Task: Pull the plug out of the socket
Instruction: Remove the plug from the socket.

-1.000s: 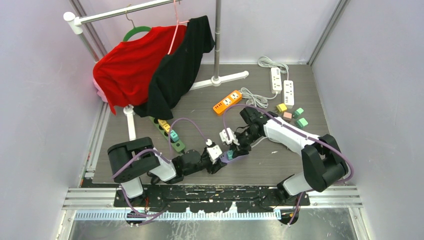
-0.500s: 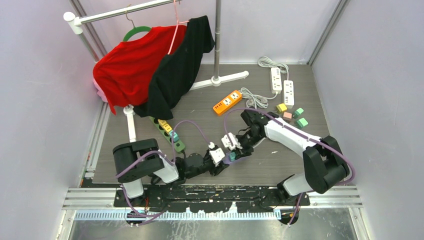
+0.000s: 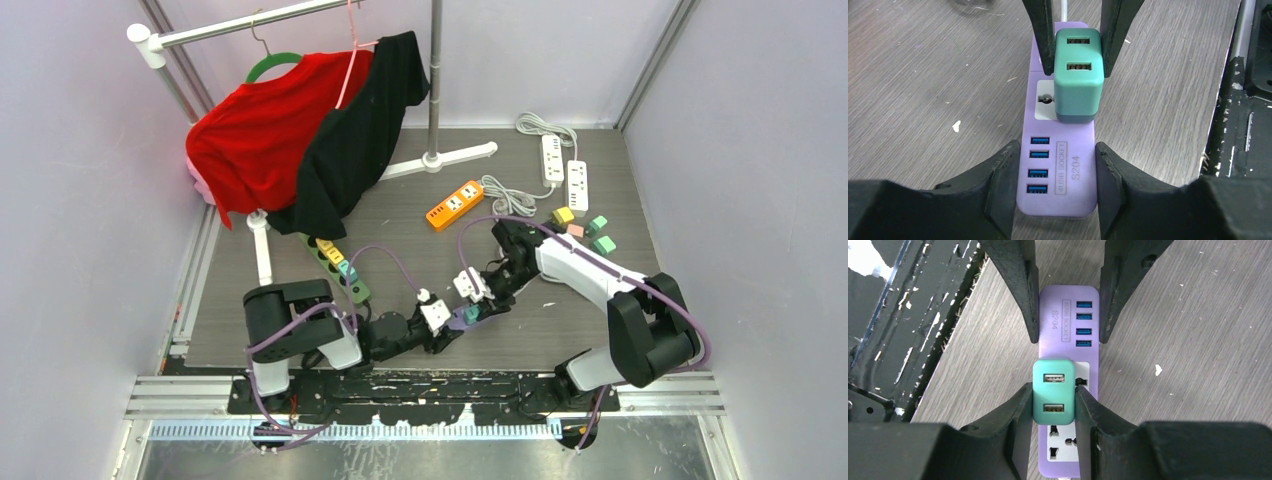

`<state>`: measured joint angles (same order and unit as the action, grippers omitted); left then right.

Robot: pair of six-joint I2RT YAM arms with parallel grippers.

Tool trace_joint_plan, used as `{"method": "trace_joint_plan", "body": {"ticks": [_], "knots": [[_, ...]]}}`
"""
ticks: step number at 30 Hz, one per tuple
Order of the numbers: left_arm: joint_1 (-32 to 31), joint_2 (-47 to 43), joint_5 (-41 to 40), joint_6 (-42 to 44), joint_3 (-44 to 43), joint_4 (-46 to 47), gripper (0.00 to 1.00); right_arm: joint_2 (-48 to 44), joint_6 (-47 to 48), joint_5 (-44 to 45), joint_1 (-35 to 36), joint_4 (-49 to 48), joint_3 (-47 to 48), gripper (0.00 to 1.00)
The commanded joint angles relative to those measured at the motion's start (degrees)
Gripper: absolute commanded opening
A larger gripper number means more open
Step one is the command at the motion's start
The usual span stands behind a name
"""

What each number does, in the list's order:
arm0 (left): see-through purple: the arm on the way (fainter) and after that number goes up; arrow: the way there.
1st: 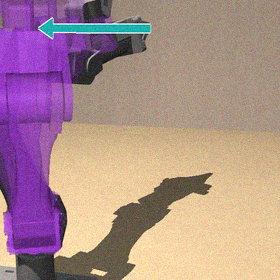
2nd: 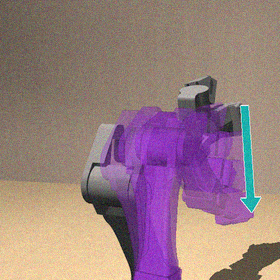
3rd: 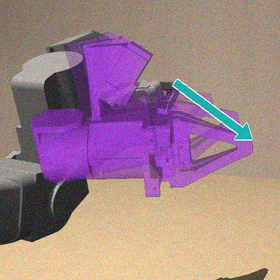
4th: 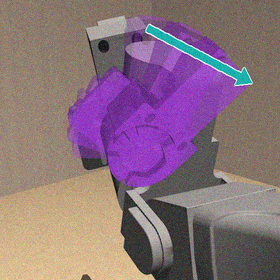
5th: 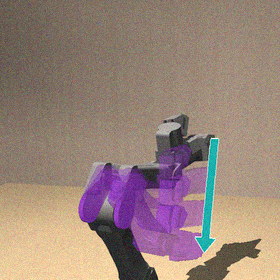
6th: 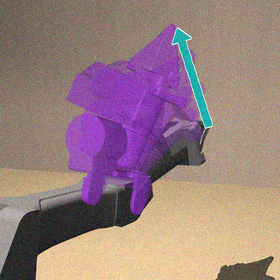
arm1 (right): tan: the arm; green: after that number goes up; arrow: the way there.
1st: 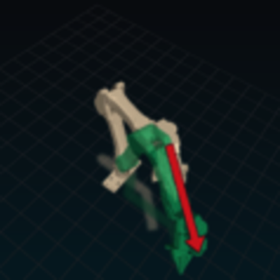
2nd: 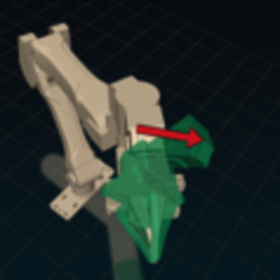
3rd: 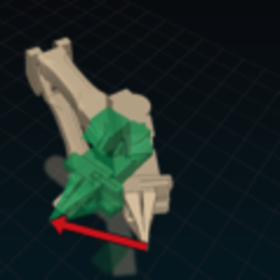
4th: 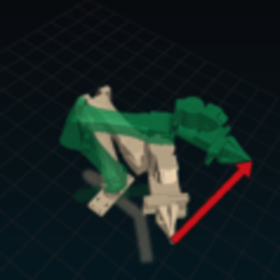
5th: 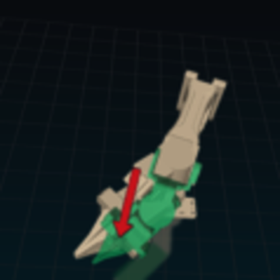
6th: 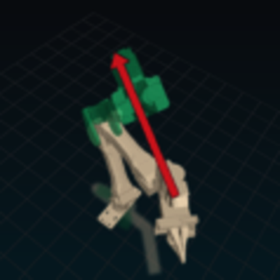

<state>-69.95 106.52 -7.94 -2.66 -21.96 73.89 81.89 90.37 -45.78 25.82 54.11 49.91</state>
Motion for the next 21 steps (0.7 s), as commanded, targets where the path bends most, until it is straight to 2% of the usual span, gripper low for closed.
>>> {"method": "trace_joint_plan", "body": {"ticks": [1,7,10,13,17,19,21], "knots": [[-0.27,1.63,-2.36,-2.07,0.91,-2.08,0.00,-1.82,3.24,-2.92,2.57,4.44,-0.49,0.01],[-0.40,2.11,-2.69,-2.53,0.86,-2.07,0.00,-2.83,-14.86,-3.78,3.28,-6.93,0.26,0.01],[-0.54,2.28,-2.94,-2.32,0.69,-2.21,0.00,-4.14,-16.18,-0.97,0.78,-8.94,-0.26,0.01],[-0.62,2.18,-3.04,-2.28,0.20,-3.55,0.00,-4.83,-8.08,-0.16,-2.80,-3.43,-0.20,0.01],[-0.71,1.47,-3.00,-1.79,-1.73,-8.27,0.00,-3.72,7.26,-1.15,-3.10,7.55,-0.16,0.01],[-0.80,1.33,-2.95,-1.70,-2.85,-10.80,0.00,-3.00,11.03,-2.81,-2.64,10.67,0.07,0.01],[-0.88,1.33,-2.95,-1.61,-3.58,-12.13,0.00,-2.96,10.59,-5.09,-1.29,10.79,0.16,0.01]]}}
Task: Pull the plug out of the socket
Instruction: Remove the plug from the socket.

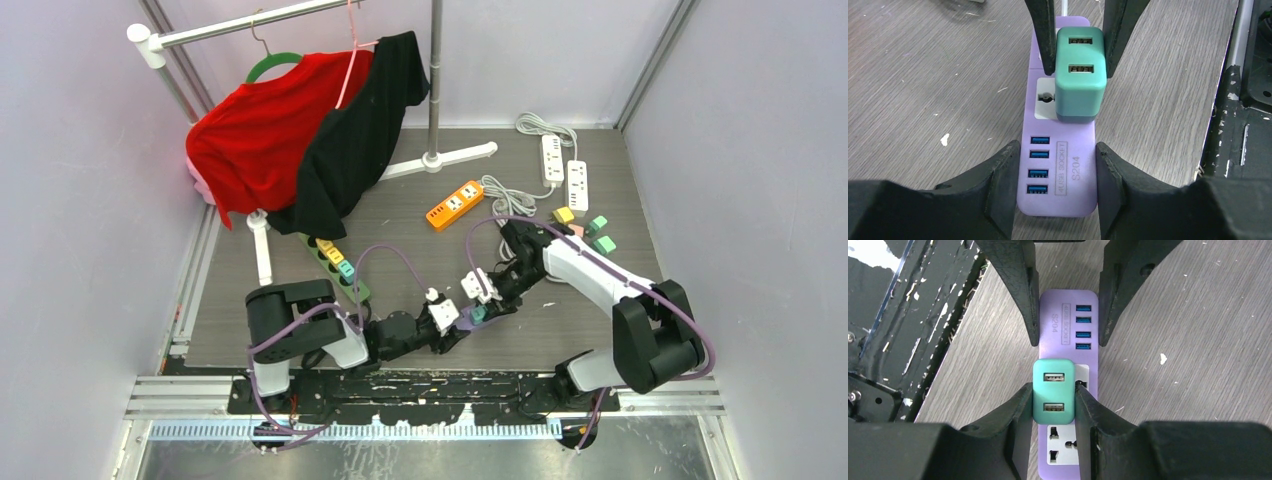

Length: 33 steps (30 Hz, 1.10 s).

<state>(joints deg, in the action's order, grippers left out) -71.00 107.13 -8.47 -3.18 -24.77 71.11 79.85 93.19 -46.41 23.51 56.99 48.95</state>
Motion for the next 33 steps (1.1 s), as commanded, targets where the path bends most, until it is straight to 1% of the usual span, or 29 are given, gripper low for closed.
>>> {"method": "trace_joint_plan", "body": {"ticks": [1,4,6,10,13,17,19,24,27,29,30,33], "knots": [[0.16,0.71,-2.43,-1.04,-0.91,-9.59,0.00,-0.94,5.64,-5.53,2.07,6.49,1.23,0.01],[0.07,0.89,-2.45,-1.04,-1.17,-9.74,0.00,-1.38,-4.19,-8.43,4.26,0.19,1.58,0.01],[0.03,0.92,-2.35,-1.04,-1.62,-10.37,0.00,-1.28,-10.47,-8.74,4.27,-3.64,1.59,0.01],[0.06,0.98,-2.34,-1.03,-2.75,-12.73,0.00,-1.12,-15.94,-6.60,2.76,-7.83,1.73,0.01],[0.07,0.92,-2.72,-1.04,-2.78,-12.98,0.00,-1.31,-14.71,-5.92,-0.37,-6.78,2.07,0.01],[0.07,0.75,-2.96,-1.13,-2.56,-12.97,0.00,-1.72,-7.40,-5.05,-3.14,0.26,3.03,0.01],[0.06,0.64,-3.04,-1.10,-2.46,-13.06,0.00,-1.51,-3.80,-4.90,-3.39,3.50,3.40,0.01],[0.07,0.54,-3.04,-1.09,-2.38,-13.48,0.00,-0.45,8.63,-5.03,-3.42,10.78,2.88,0.01],[0.07,0.47,-3.13,-1.04,-2.38,-13.60,0.00,-0.46,12.20,-7.54,-2.75,12.58,2.19,0.01],[0.06,0.54,-3.13,-1.04,-2.59,-13.99,0.00,-0.70,12.02,-8.56,-1.07,11.90,1.77,0.01],[0.04,0.60,-3.06,-1.04,-2.69,-14.18,0.00,-0.81,9.87,-8.80,-0.29,10.35,1.70,0.01],[0.07,0.56,-3.11,-1.04,-2.82,-14.34,0.00,-0.88,-0.77,-9.16,1.21,2.87,1.35,0.01]]}}
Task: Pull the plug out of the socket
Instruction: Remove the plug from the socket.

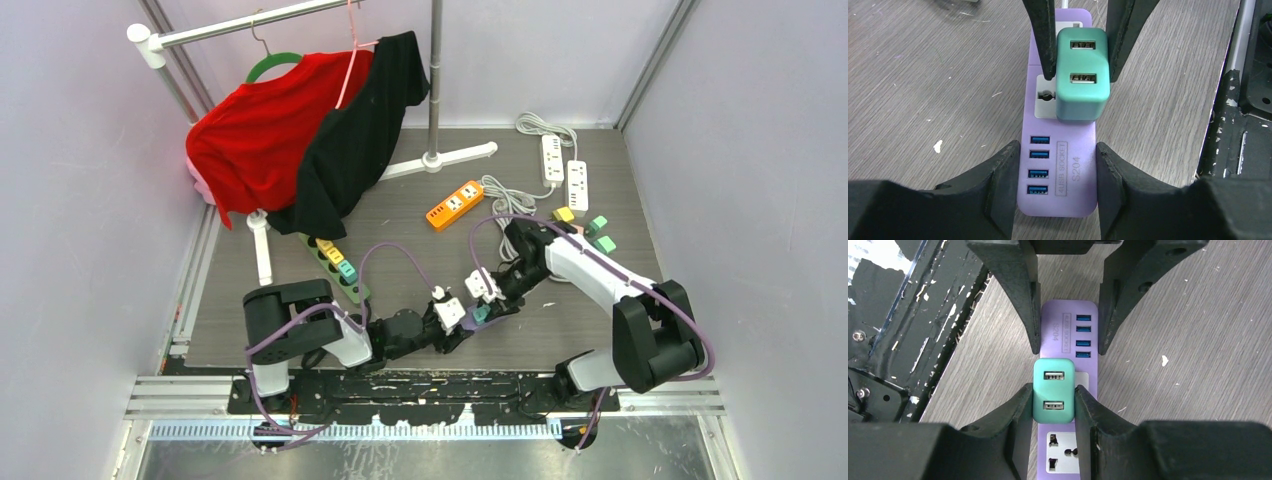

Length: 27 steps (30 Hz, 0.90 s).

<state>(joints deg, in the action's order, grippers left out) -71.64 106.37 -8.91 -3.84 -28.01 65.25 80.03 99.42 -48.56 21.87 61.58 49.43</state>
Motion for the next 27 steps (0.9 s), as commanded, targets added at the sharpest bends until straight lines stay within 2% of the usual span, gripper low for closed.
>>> {"method": "trace_joint_plan", "body": {"ticks": [1,6,9,13,18,21,24,27], "knots": [[0.71,1.30,-2.69,-0.43,0.41,-8.49,0.00,-0.88,-9.33,-7.57,2.88,-3.23,0.89,0.01],[0.66,1.42,-2.78,-0.47,0.35,-8.60,0.00,-0.16,-18.46,-7.25,1.91,-7.54,2.24,0.01],[0.71,1.34,-2.81,-0.47,0.51,-8.54,0.00,-0.56,-17.74,-5.05,-0.44,-6.90,2.60,0.01],[0.71,1.22,-2.78,-0.39,0.67,-8.61,0.00,-1.65,-13.42,-4.34,-2.46,-4.72,1.69,0.01],[0.71,0.87,-2.43,-0.38,1.26,-8.30,0.00,-0.04,-0.34,-3.40,-2.52,2.82,0.82,0.01],[0.72,0.86,-2.39,-0.31,1.64,-7.87,0.00,0.31,3.40,-5.99,-1.66,5.28,0.54,0.01],[0.71,0.98,-2.39,-0.29,1.44,-7.88,0.00,-0.27,0.73,-7.22,1.40,3.32,0.42,0.01],[0.71,1.35,-2.35,-0.29,0.86,-8.22,0.00,-0.65,-7.45,-7.97,2.22,-2.66,0.26,0.01]]}}
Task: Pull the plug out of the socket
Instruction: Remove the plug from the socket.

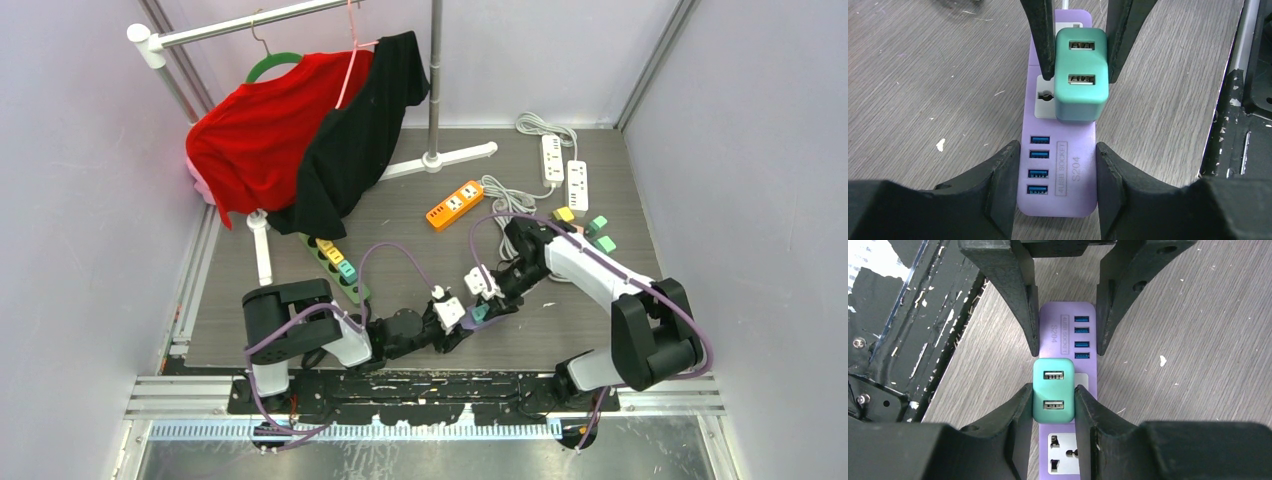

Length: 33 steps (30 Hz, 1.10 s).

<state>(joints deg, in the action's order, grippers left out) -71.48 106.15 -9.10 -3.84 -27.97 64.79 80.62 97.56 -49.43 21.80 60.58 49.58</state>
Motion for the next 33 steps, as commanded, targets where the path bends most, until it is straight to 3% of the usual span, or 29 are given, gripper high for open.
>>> {"method": "trace_joint_plan", "body": {"ticks": [1,4,9,17,20,27,33], "knots": [[0.56,1.66,-2.15,-0.36,0.61,-7.97,0.00,-1.40,-8.04,-7.02,2.20,-3.07,0.34,0.01],[0.55,1.85,-2.23,-0.38,0.24,-8.52,0.00,-2.13,-12.63,-6.87,0.71,-5.58,0.92,0.01],[0.55,1.78,-2.37,-0.38,0.24,-8.83,0.00,-3.29,-12.72,-4.23,-2.92,-5.34,1.09,0.01],[0.58,1.34,-2.42,-0.38,1.22,-8.01,0.00,0.01,7.31,-5.44,-5.46,10.28,1.99,0.01],[0.56,1.17,-2.46,-0.38,1.82,-7.19,0.00,0.05,8.87,-8.20,-5.51,11.93,2.51,0.01],[0.55,1.08,-3.14,-0.63,2.80,-5.54,0.00,-0.33,-2.66,-13.84,-9.73,11.41,6.65,0.01],[0.58,1.01,-3.72,-0.82,4.16,-3.33,0.00,-0.94,-16.26,-15.99,-21.23,6.63,9.85,0.01]]}}
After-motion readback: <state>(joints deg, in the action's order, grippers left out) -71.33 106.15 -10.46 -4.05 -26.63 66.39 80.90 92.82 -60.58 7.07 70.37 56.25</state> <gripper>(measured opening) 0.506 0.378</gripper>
